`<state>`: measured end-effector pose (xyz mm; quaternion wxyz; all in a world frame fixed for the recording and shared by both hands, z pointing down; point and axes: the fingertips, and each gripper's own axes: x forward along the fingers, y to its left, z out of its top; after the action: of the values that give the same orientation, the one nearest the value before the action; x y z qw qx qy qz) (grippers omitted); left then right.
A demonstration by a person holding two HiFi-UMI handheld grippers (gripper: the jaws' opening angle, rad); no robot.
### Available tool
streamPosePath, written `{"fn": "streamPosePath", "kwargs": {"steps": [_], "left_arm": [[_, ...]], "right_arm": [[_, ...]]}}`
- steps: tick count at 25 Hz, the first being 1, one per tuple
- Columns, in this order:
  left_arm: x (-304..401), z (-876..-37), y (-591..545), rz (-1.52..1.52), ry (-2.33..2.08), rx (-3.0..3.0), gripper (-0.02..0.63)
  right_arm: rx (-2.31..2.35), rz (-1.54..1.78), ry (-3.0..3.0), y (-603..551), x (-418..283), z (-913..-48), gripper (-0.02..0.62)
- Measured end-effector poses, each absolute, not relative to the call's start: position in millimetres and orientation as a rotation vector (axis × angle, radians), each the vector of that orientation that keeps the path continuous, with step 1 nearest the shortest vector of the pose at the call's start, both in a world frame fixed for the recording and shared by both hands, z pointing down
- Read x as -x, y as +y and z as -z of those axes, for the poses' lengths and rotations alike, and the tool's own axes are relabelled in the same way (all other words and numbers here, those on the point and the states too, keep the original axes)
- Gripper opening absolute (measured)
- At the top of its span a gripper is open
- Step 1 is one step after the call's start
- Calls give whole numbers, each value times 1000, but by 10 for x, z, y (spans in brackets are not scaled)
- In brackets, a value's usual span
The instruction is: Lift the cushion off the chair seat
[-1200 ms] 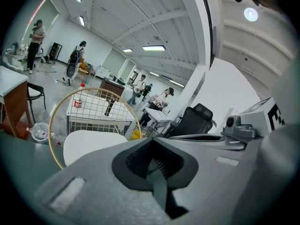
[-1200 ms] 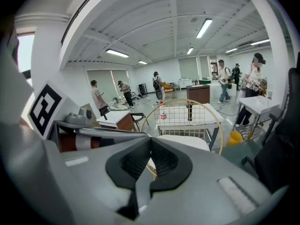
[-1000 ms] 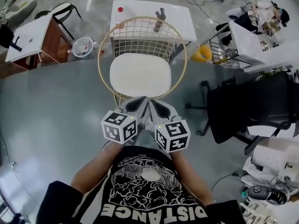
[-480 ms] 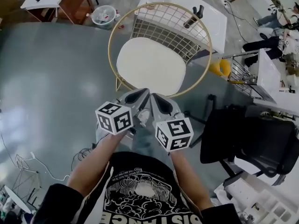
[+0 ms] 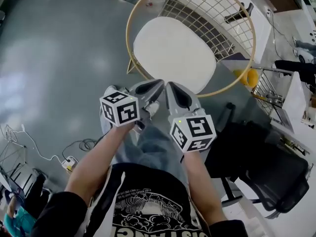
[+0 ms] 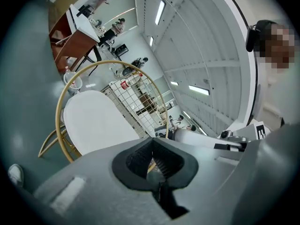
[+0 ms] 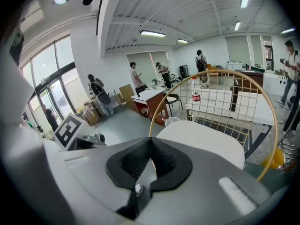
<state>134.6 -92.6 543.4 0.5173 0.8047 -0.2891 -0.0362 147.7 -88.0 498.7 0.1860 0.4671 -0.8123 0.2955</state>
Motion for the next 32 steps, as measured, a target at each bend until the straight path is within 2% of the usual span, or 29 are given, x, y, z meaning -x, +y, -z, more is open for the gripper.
{"fn": "streamPosePath", "kwargs": {"steps": [9, 17, 20, 23, 32], "left_arm": [[-1278, -6163, -883, 141, -782, -1814, 40], [-1249, -6727, -778, 173, -804, -1714, 130], [-1223, -6908, -787, 171, -827, -1688, 134], [-1274, -7047, -771, 163, -820, -1667, 192], [-1441, -7206, -859, 192, -817, -1637, 206]], "right_arm": [[-1211, -839, -2269, -808, -1560, -5420, -2], [-1142, -849, -2243, -694, -1658, -5675, -2], [-1107, -843, -2238, -668, -1647, -5739, -2], [-1084, -838, -2232, -616, -1671, -5775, -2], [-1078, -858, -2203, -505, -1838, -5895, -2]]}}
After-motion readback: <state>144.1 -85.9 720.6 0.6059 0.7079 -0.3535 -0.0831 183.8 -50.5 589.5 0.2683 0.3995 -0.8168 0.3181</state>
